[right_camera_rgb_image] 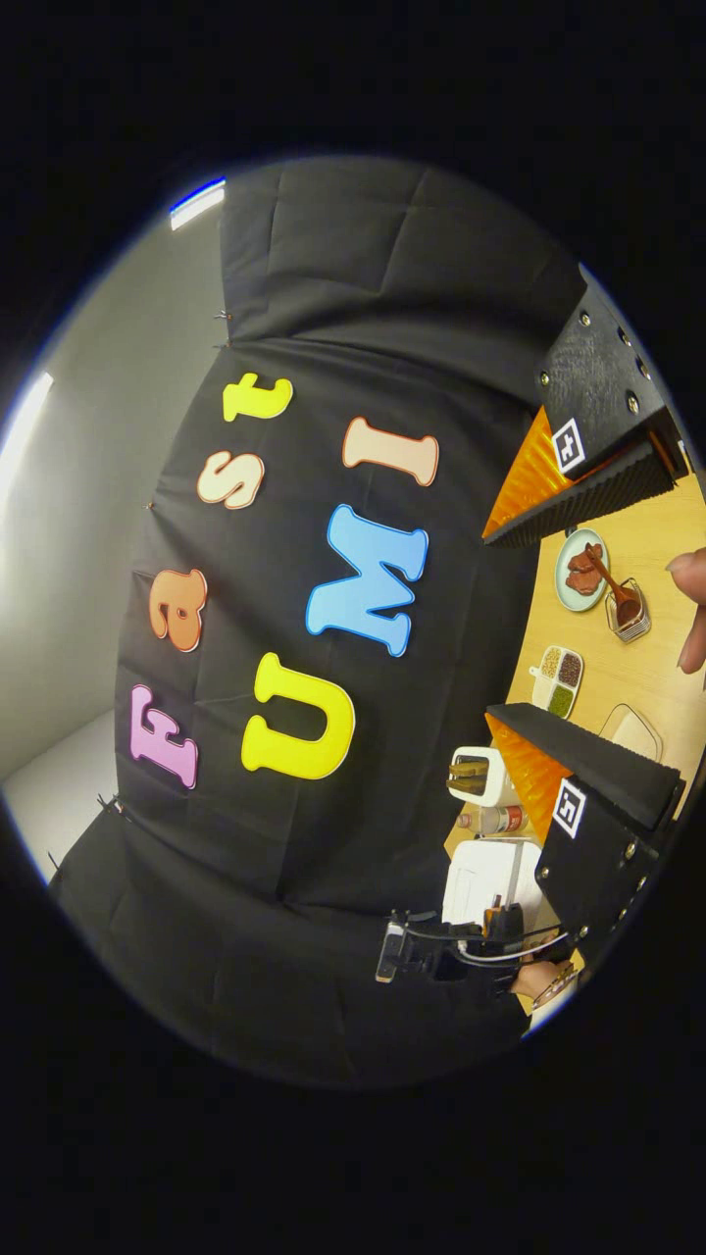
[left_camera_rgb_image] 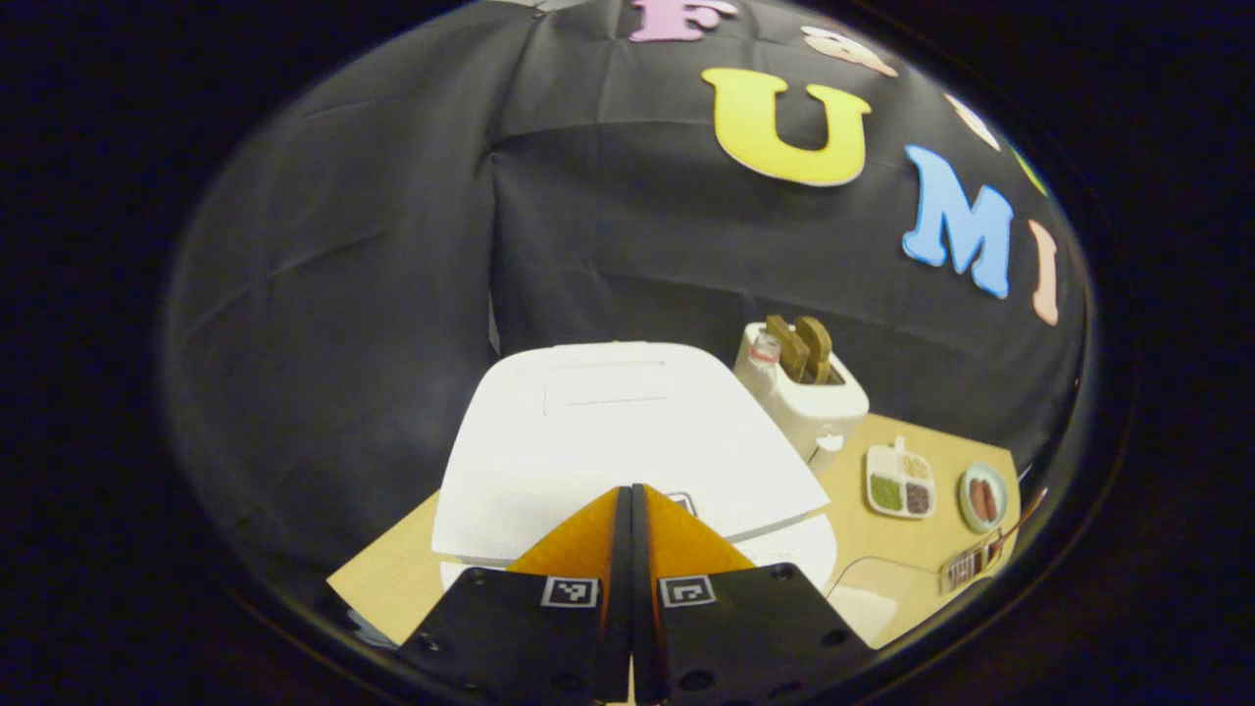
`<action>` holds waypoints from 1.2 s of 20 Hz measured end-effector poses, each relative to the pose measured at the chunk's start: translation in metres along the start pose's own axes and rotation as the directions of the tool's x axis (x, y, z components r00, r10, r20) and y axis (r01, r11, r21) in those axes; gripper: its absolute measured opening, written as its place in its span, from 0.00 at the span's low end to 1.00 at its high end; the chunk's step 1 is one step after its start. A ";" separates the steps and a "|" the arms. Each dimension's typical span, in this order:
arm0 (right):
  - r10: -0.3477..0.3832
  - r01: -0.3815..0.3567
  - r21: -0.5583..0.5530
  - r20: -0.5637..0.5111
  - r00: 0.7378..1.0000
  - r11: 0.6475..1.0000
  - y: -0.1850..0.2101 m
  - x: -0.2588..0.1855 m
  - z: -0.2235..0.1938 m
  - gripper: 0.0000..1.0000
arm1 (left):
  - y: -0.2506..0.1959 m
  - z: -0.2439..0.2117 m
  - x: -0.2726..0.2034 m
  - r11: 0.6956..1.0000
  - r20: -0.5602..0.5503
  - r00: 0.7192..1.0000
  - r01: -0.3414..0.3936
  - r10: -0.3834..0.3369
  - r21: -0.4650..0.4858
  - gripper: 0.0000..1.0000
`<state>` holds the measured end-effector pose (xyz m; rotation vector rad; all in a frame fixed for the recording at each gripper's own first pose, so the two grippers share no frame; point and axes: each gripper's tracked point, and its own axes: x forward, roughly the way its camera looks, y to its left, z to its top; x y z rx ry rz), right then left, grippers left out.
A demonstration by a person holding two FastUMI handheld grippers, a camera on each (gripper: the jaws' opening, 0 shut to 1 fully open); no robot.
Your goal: Close the left gripper, press the button to open the rice cooker; take a wooden spoon from the chopstick holder with the right hand, scoop a spoonful of rice and pour it into the rice cooker, then put the wooden spoon back into the chopstick holder.
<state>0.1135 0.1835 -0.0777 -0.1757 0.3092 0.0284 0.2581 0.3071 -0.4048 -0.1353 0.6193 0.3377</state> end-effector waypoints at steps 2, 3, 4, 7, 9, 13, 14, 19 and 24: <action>0.000 0.000 0.008 -0.001 1.000 1.000 -0.003 -0.006 -0.002 0.97 | 0.004 0.029 -0.014 1.000 0.101 0.995 -0.012 0.009 0.024 0.09; -0.002 0.002 0.014 0.003 1.000 1.000 -0.005 -0.008 -0.002 0.97 | 0.005 0.043 -0.024 0.999 0.157 0.988 -0.019 0.011 0.048 0.09; -0.005 0.005 0.019 0.005 1.000 1.000 -0.007 -0.010 -0.003 0.97 | 0.005 0.056 -0.034 0.997 0.207 0.978 -0.029 0.014 0.073 0.09; -0.022 0.022 0.036 0.009 1.000 0.999 -0.016 -0.017 -0.007 0.97 | 0.002 0.069 -0.058 0.997 0.268 0.964 -0.023 0.001 0.078 0.09; -0.017 0.016 0.062 0.014 1.000 0.998 -0.020 -0.024 -0.007 0.97 | 0.002 0.072 -0.071 0.997 0.283 0.959 -0.012 -0.012 0.082 0.09; -0.016 0.014 0.095 0.017 1.000 0.995 -0.028 -0.028 -0.015 0.97 | 0.005 0.081 -0.098 0.995 0.333 0.942 -0.003 -0.032 0.104 0.10; -0.010 0.009 0.099 0.012 1.000 0.995 -0.030 -0.027 -0.018 0.97 | 0.005 0.081 -0.104 0.994 0.340 0.940 -0.003 -0.034 0.108 0.10; 0.026 -0.025 0.131 -0.003 1.000 0.991 -0.046 -0.014 -0.040 0.97 | 0.007 0.079 -0.137 0.997 0.355 0.935 -0.006 -0.023 0.081 0.10; 0.074 -0.061 0.180 -0.070 0.995 0.982 -0.068 0.012 -0.090 0.97 | -0.013 0.069 -0.167 0.989 0.357 0.932 0.007 -0.060 0.148 0.48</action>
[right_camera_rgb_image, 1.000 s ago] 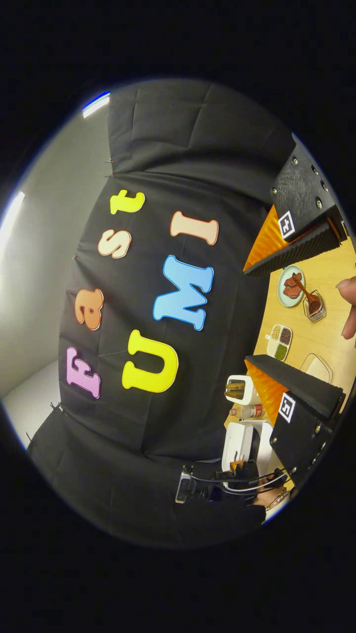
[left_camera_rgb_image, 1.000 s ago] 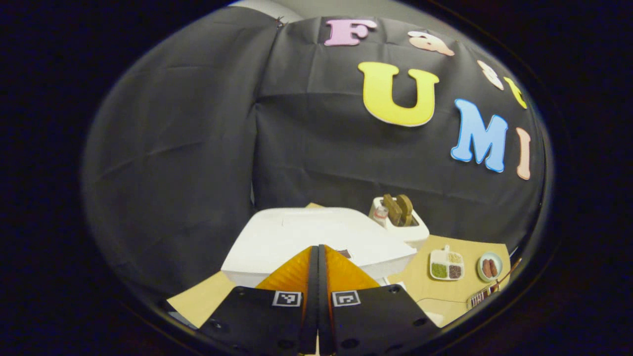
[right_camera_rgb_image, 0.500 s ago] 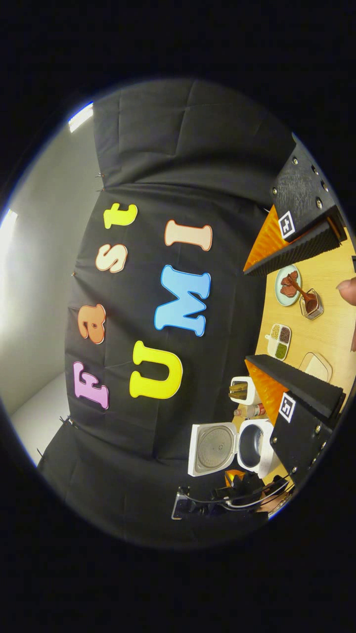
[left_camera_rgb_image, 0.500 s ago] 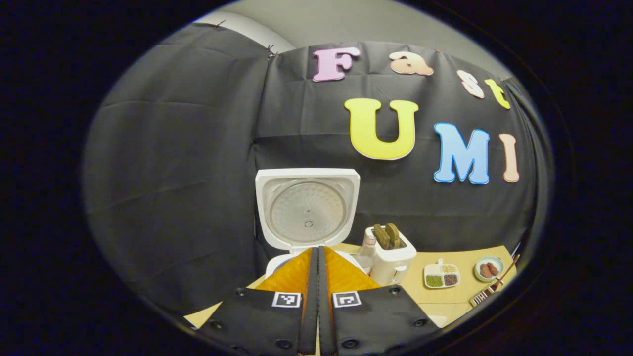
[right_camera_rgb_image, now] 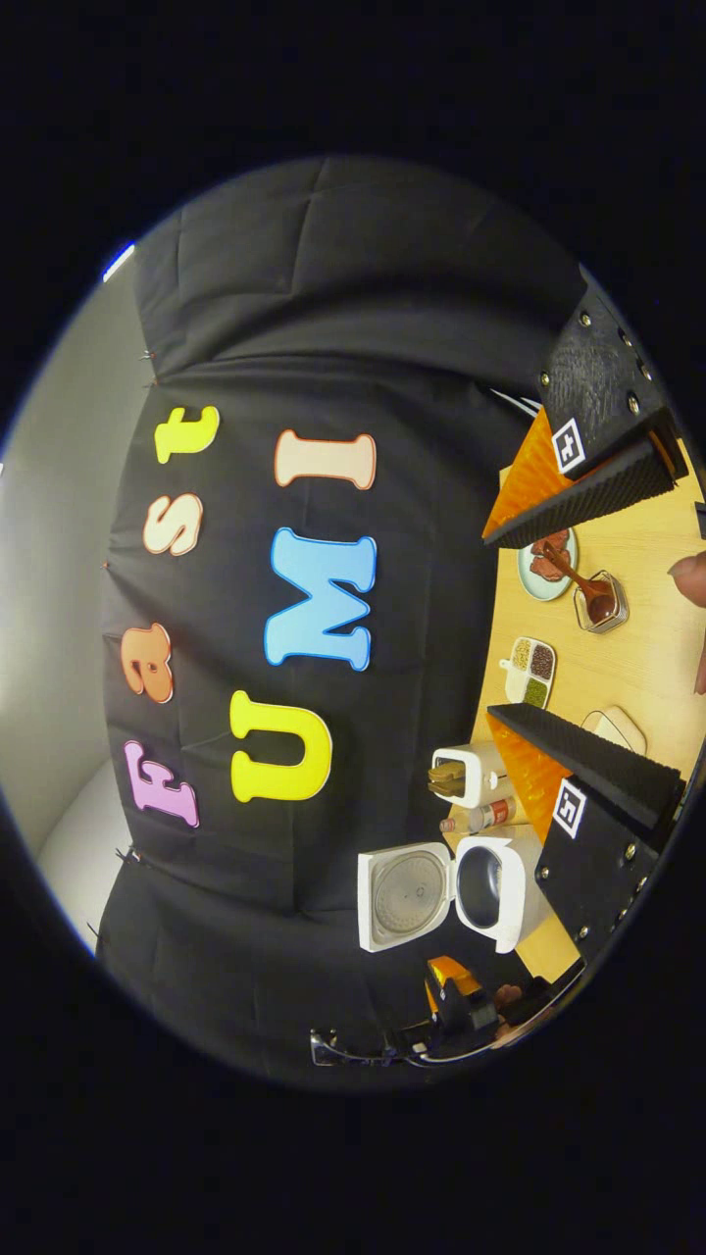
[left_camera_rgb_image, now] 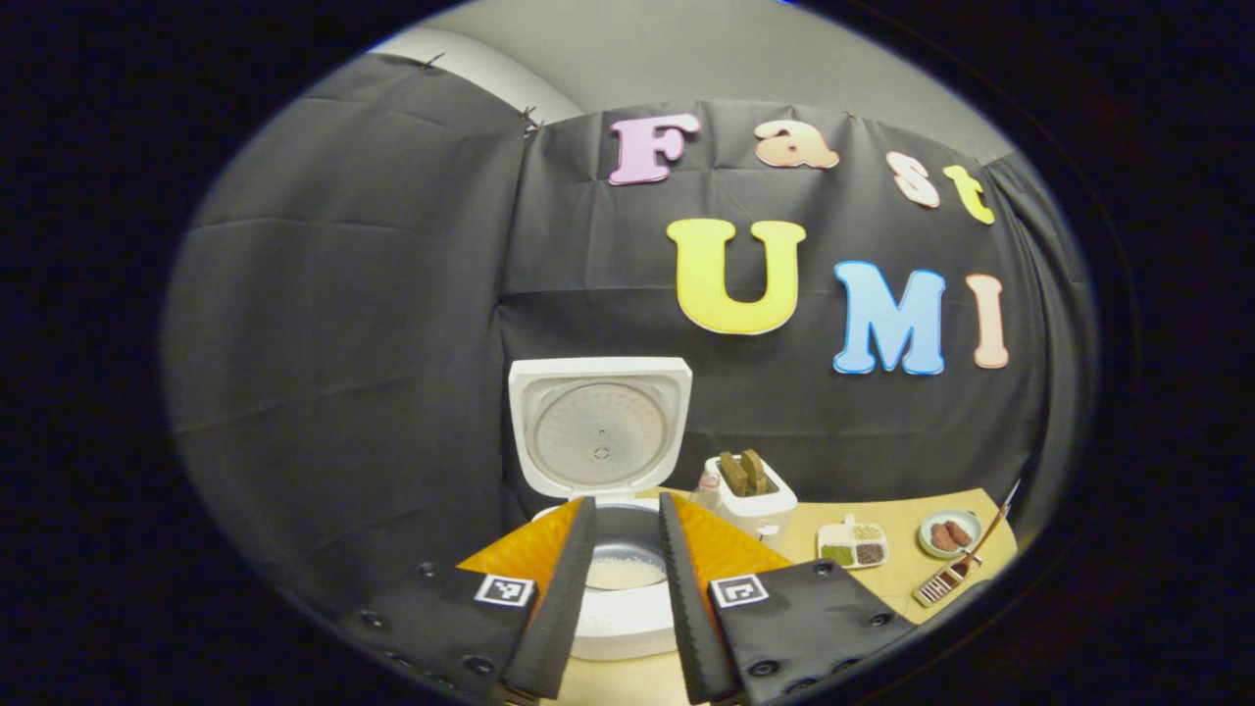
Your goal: Close the left gripper, press the button to open the rice cooker; take a wooden spoon from the chopstick holder with the right hand, scoop a spoonful of rice and pour it into the rice cooker, then put the wooden spoon back into the chopstick holder.
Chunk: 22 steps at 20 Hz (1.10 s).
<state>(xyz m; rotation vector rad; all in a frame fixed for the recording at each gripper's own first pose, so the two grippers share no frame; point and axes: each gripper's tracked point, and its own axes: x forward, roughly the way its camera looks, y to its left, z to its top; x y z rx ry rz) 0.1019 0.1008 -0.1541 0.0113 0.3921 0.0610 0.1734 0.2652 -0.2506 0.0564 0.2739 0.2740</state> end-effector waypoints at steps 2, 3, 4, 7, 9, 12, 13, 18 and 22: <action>0.027 -0.027 0.011 -0.020 0.999 1.000 -0.016 0.018 -0.018 0.97 | -0.010 0.005 -0.014 0.999 0.000 1.000 -0.011 0.011 0.037 0.58; 0.043 -0.042 0.019 -0.040 0.998 0.999 -0.025 0.028 -0.029 0.97 | -0.016 0.004 -0.023 0.998 -0.016 1.000 -0.019 0.020 0.060 0.66; 0.060 -0.058 0.033 -0.056 0.997 0.998 -0.034 0.039 -0.040 0.97 | -0.022 0.006 -0.032 0.997 -0.025 0.999 -0.027 0.029 0.076 0.71; 0.100 -0.092 0.089 -0.095 0.990 0.992 -0.059 0.076 -0.076 0.97 | -0.045 0.017 -0.064 0.996 -0.027 0.998 -0.056 0.057 0.063 0.92; 0.129 -0.112 0.126 -0.135 0.982 0.986 -0.071 0.099 -0.107 0.97 | -0.054 0.019 -0.085 0.995 -0.034 0.996 -0.085 0.087 0.053 0.95; 0.178 -0.148 0.164 -0.182 0.967 0.975 -0.082 0.137 -0.152 0.98 | -0.068 0.030 -0.116 0.990 -0.017 0.992 -0.122 0.124 0.069 0.94; 0.189 -0.155 0.176 -0.196 0.962 0.972 -0.086 0.150 -0.167 0.98 | -0.071 0.031 -0.126 0.987 -0.021 0.990 -0.135 0.137 0.082 0.94; 0.225 -0.159 0.243 -0.276 0.935 0.957 -0.089 0.207 -0.232 0.98 | -0.089 0.017 -0.173 0.974 -0.089 0.977 -0.180 0.193 0.137 0.94; 0.282 -0.167 0.335 -0.330 0.901 0.927 -0.074 0.235 -0.260 0.89 | -0.103 0.028 -0.201 0.964 -0.097 0.971 -0.200 0.219 0.174 1.00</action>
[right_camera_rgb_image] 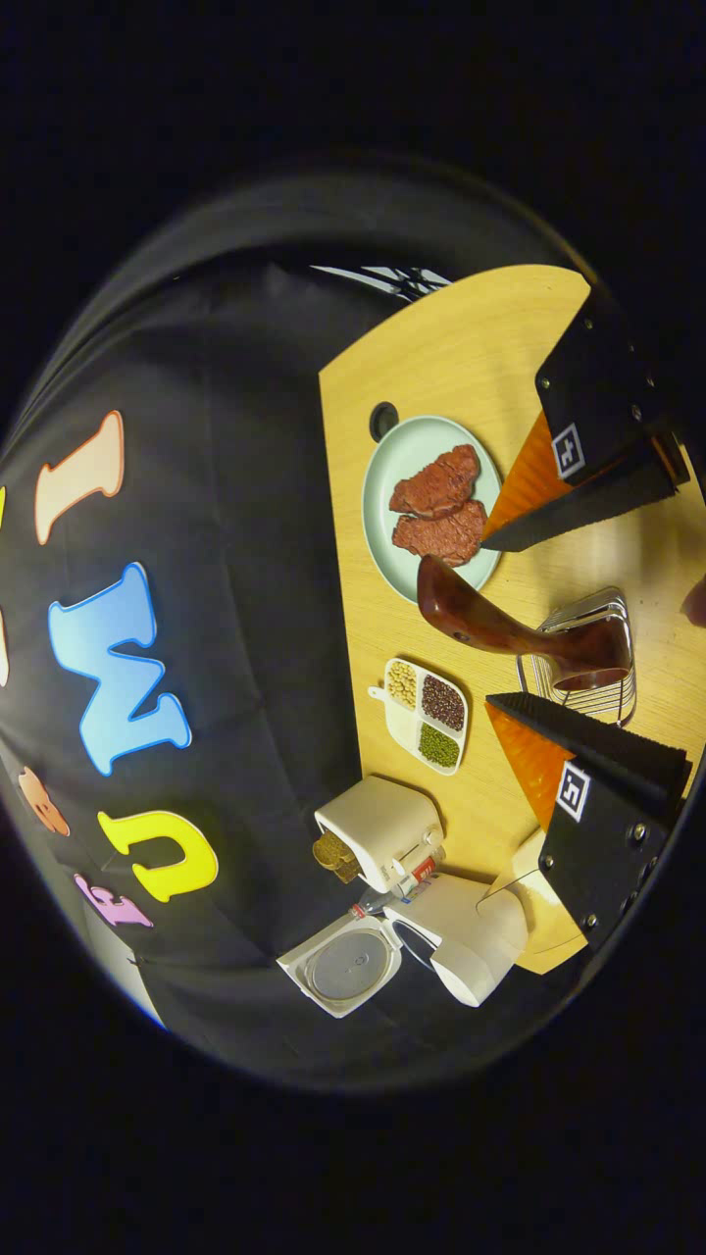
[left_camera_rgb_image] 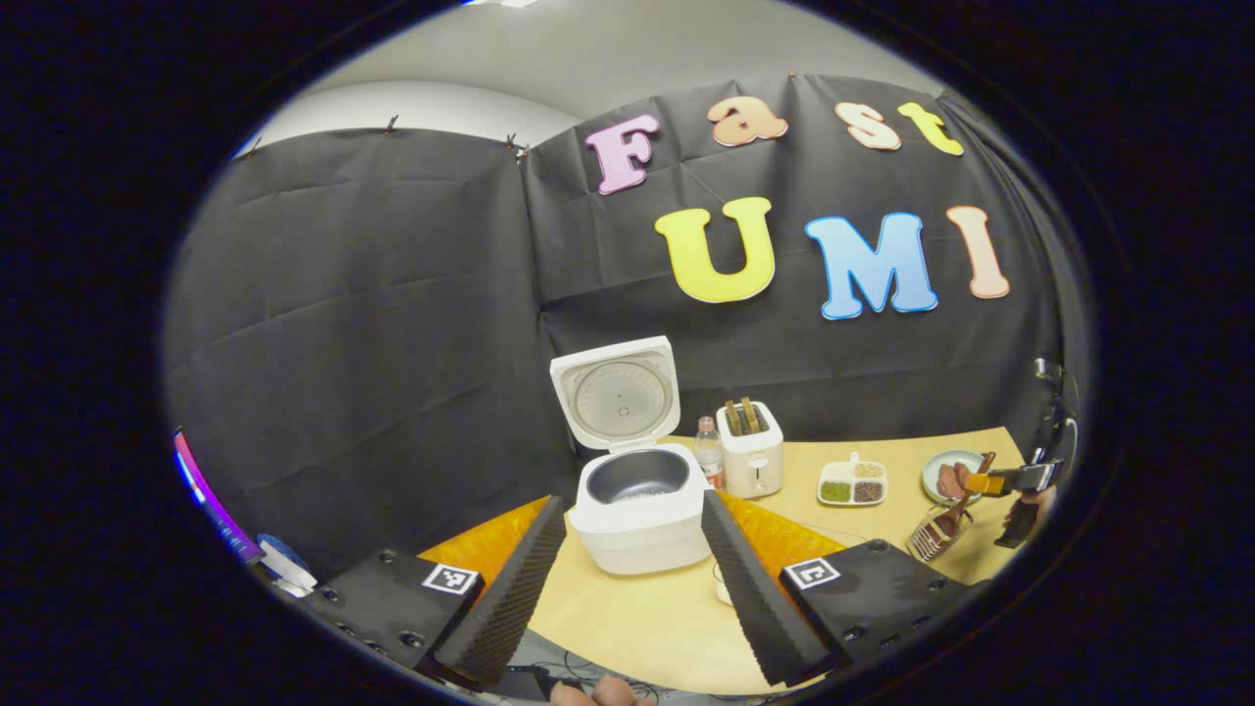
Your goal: Close the left gripper, press the button to open the rice cooker; take a wooden spoon from the chopstick holder with the right hand, scoop a spoonful of rice and pour it into the rice cooker, then put the wooden spoon back into the chopstick holder.
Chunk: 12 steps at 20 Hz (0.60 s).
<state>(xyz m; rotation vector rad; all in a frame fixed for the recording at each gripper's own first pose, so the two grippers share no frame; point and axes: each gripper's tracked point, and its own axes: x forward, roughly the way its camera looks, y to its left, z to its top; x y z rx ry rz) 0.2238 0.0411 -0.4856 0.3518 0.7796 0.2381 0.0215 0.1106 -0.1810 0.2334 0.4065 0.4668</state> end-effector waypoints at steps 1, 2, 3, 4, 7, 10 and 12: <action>0.010 -0.010 0.023 -0.008 1.000 1.000 0.000 0.005 -0.003 0.88 | -0.006 0.002 -0.004 1.000 -0.002 1.000 0.010 -0.010 0.006 0.99; 0.028 -0.028 0.042 -0.013 1.000 0.999 0.005 0.006 -0.001 0.87 | -0.012 0.002 -0.009 1.000 -0.003 1.000 0.018 -0.018 0.015 0.97; 0.026 -0.026 0.054 -0.013 1.000 0.998 0.006 0.012 -0.001 0.72 | -0.017 0.003 -0.011 0.999 -0.005 1.000 0.021 -0.021 0.028 1.00; 0.011 -0.011 0.059 -0.008 1.000 0.998 0.004 0.018 0.000 0.54 | -0.020 0.003 -0.012 0.999 -0.008 1.000 0.026 -0.025 0.040 1.00; 0.030 -0.029 0.077 -0.014 0.999 0.997 0.013 0.021 0.001 0.20 | -0.031 0.001 -0.014 0.998 -0.018 0.999 0.041 -0.040 0.048 1.00; 0.035 -0.032 0.095 -0.033 0.999 0.995 0.018 0.018 0.001 0.13 | -0.032 -0.004 -0.016 0.998 -0.025 0.999 0.048 -0.047 0.039 1.00; 0.031 -0.029 0.096 -0.021 0.999 0.995 0.020 0.010 0.009 0.13 | -0.026 -0.004 -0.018 0.999 -0.024 0.999 0.049 -0.048 0.019 1.00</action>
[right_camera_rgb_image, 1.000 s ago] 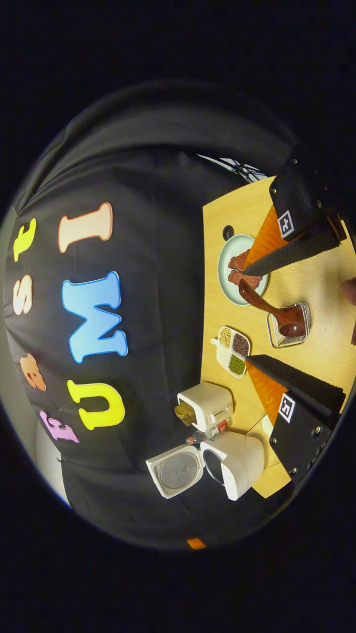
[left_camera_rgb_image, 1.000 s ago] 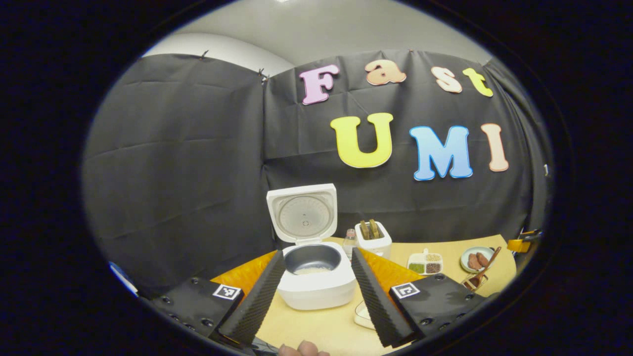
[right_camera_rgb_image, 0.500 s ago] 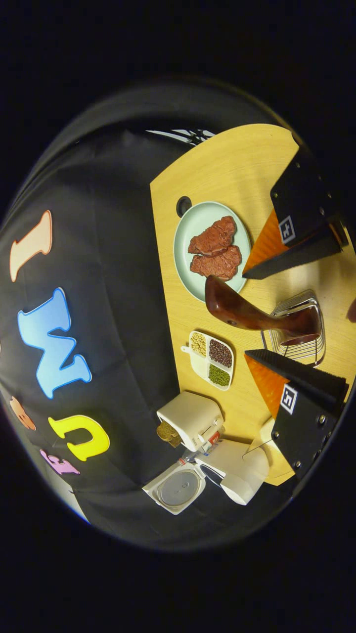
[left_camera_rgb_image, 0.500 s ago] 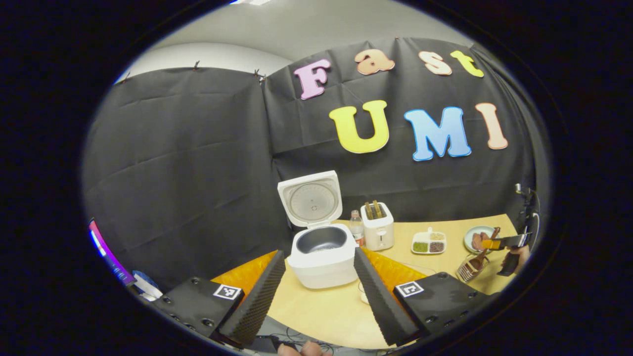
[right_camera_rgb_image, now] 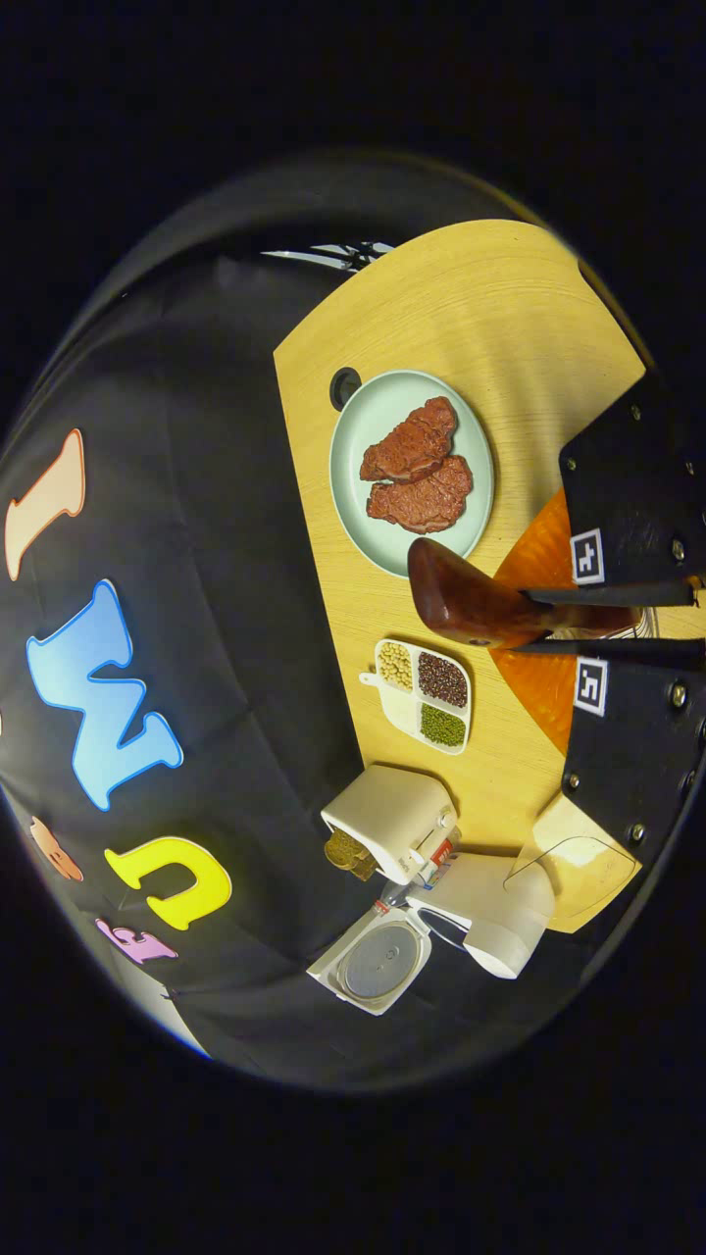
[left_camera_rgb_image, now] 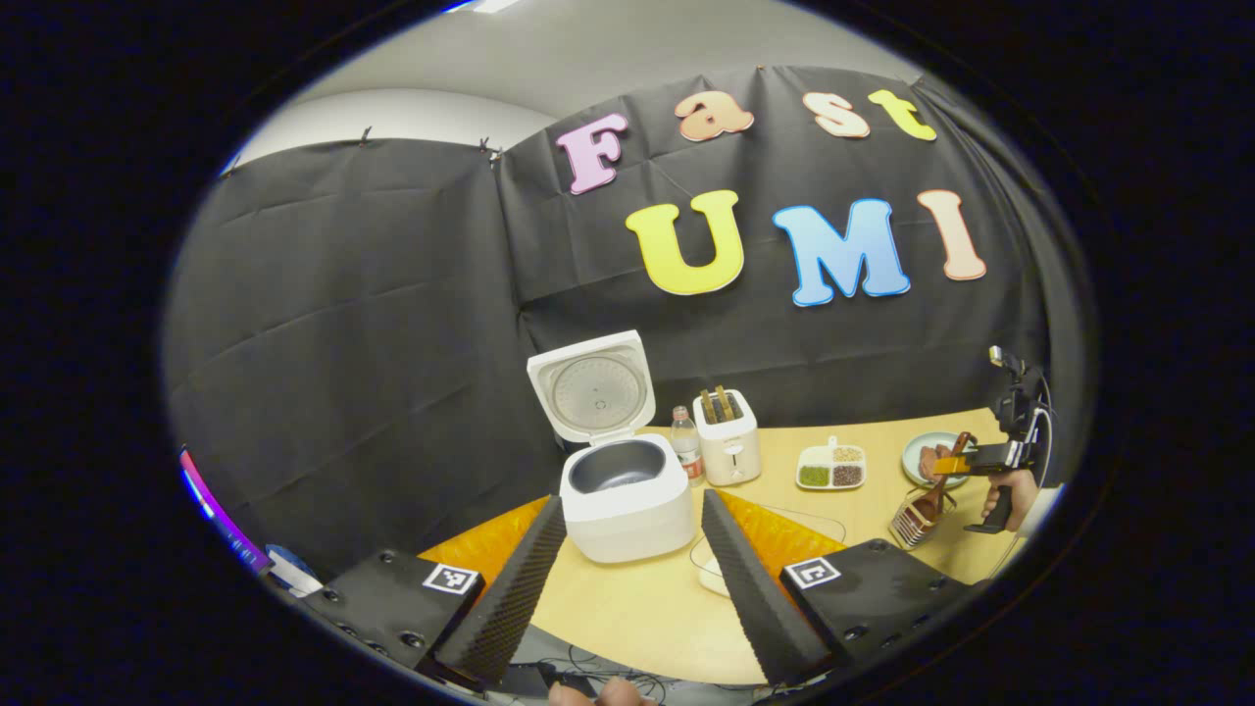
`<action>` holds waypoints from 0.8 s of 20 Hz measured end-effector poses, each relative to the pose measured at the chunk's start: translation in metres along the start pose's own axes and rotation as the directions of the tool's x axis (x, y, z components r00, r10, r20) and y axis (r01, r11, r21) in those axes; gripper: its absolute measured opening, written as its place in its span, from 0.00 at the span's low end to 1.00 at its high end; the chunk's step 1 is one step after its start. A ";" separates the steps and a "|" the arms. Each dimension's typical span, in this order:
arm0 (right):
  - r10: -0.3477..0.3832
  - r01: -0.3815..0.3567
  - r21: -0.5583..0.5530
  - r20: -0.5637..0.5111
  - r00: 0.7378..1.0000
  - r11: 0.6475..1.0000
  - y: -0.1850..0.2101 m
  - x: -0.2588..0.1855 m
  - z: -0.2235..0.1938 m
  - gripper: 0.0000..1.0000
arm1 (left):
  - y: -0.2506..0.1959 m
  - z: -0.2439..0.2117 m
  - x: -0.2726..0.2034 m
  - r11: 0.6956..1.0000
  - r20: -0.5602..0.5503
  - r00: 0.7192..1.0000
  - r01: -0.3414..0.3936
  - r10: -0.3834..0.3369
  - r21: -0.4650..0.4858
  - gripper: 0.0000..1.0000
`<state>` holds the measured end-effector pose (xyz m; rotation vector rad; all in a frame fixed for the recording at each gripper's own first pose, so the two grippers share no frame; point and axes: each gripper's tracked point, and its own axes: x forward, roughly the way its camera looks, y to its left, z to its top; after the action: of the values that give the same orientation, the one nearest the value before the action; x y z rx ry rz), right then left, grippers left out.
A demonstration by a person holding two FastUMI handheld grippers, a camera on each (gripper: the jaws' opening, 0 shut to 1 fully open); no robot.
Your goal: Close the left gripper, press the button to open the rice cooker; take a wooden spoon from the chopstick holder with the right hand, scoop a spoonful of rice and pour it into the rice cooker, then put the wooden spoon back into the chopstick holder.
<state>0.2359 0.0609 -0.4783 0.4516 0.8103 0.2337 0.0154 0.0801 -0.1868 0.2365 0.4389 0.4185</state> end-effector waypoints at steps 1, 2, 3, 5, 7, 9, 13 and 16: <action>-0.001 0.001 -0.004 0.008 1.000 1.000 0.001 -0.006 0.004 0.13 | 0.003 0.000 -0.001 1.000 0.004 1.000 -0.001 0.001 -0.014 1.00; -0.002 0.002 -0.011 0.020 1.000 1.000 0.002 -0.011 0.008 0.13 | 0.008 0.000 -0.003 1.000 0.010 1.000 0.000 0.000 -0.030 1.00; 0.000 0.000 -0.017 0.027 1.000 1.000 0.006 -0.019 0.014 0.13 | 0.013 0.001 -0.005 0.999 0.018 1.000 0.002 -0.002 -0.043 1.00; -0.017 0.020 -0.052 0.054 0.998 0.998 0.011 -0.035 0.025 0.13 | 0.024 0.001 -0.009 0.998 0.041 0.999 0.007 -0.004 -0.064 1.00; -0.026 0.033 -0.091 0.081 0.996 0.995 0.026 -0.056 0.035 0.13 | 0.039 -0.003 -0.013 0.995 0.063 0.998 0.018 -0.012 -0.095 1.00; -0.020 0.035 -0.134 0.113 0.993 0.990 0.050 -0.078 0.039 0.13 | 0.057 -0.010 -0.018 0.991 0.079 0.997 0.034 -0.024 -0.128 1.00; 0.007 0.012 -0.151 0.122 0.993 0.989 0.118 -0.110 0.024 0.13 | 0.121 -0.027 -0.027 0.983 0.110 0.993 0.062 -0.043 -0.171 0.99; 0.009 0.010 -0.138 0.134 0.991 0.990 0.169 -0.117 0.006 0.13 | 0.162 -0.045 -0.035 0.967 0.123 0.990 0.101 -0.074 -0.235 0.97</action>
<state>0.1570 0.1650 -0.3191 0.3324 0.6578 0.2550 -0.0887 0.2144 -0.1638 0.0047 0.2823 0.3658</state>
